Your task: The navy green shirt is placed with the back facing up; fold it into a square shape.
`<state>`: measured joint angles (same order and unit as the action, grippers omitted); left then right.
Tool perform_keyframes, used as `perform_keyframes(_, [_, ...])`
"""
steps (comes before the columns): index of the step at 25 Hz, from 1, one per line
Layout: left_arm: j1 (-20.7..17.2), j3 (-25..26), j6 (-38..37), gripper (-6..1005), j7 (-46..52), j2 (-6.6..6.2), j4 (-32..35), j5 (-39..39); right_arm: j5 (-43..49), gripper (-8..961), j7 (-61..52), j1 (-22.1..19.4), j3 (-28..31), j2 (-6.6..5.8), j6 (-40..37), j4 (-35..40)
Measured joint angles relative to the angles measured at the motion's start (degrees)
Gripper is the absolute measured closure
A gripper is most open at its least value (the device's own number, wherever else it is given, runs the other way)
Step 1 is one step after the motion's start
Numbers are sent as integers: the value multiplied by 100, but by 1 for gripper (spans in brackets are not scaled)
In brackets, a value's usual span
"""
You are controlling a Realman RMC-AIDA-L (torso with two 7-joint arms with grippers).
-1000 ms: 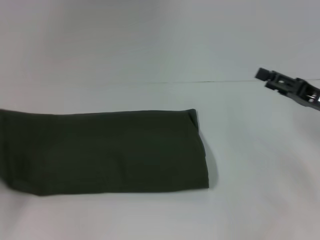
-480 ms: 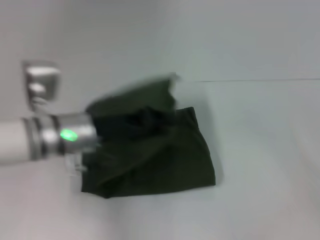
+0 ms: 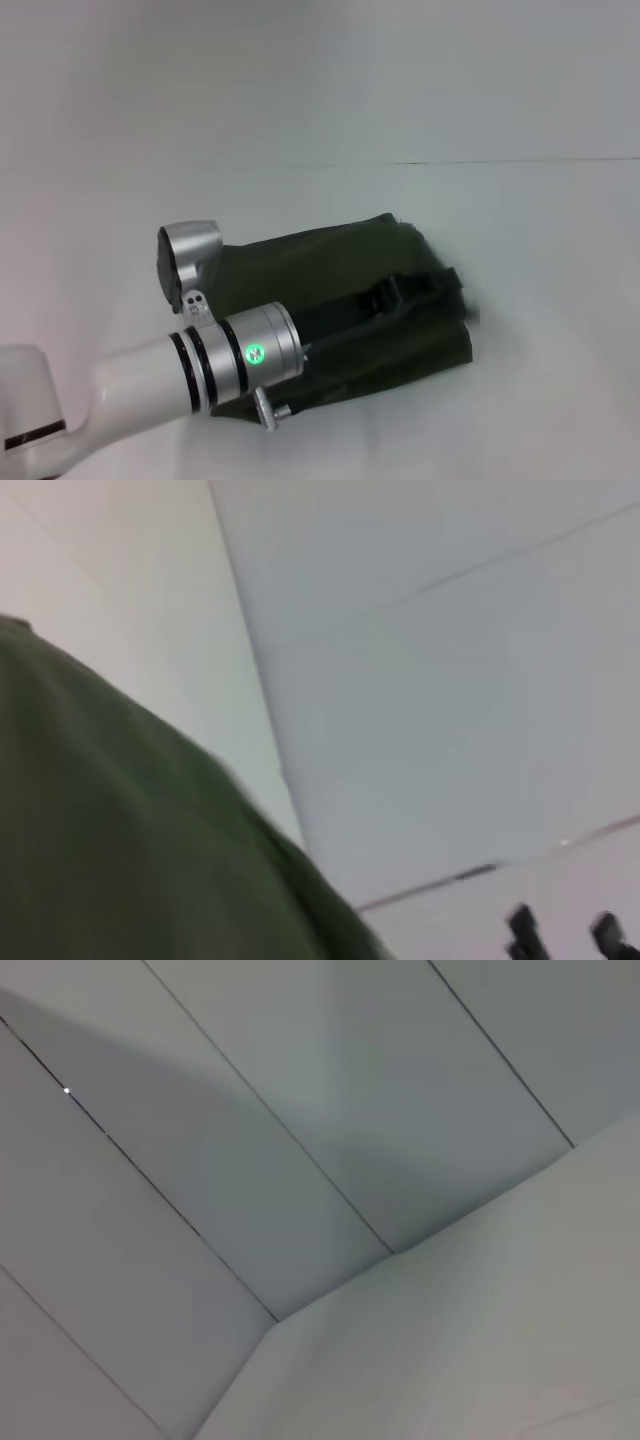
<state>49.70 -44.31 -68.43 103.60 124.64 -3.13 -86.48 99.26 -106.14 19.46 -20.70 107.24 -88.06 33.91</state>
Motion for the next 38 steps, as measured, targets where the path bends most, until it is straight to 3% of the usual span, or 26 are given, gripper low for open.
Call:
perform_keyframes(5, [8,63,-698,695,-16,2,66,-7,380,128,-97,184,-9,5,150,-51])
perform_keyframes(9, [-266,195,-1381,620,17,-3,607,43,685,128,-248,374,-19,39,254,-56])
perform_keyframes(14, [-835,343,-1456,380,100,-46,1480,100,1260,129,-688,771,-179,55,421,-64])
perform_keyframes(17, [-1230,363,-1341,156,221,-66,2092,111,1576,129,-982,1033,-375,62,516,-129])
perform_keyframes(21, [-1626,497,-1000,119,353,-142,2688,110,1727,129,-1147,1324,-505,91,573,-286])
perform_keyframes(25, [-1815,475,-426,100,403,-362,2822,71,1731,128,-1236,1530,-563,117,583,-437])
perform_keyframes(31, [-1875,373,325,99,481,-674,2844,-349,1731,128,-1283,1638,-605,291,626,-477])
perform_keyframes(38, [-1803,364,901,99,726,-708,3075,-1234,1725,128,-1399,1662,-609,438,846,-525])
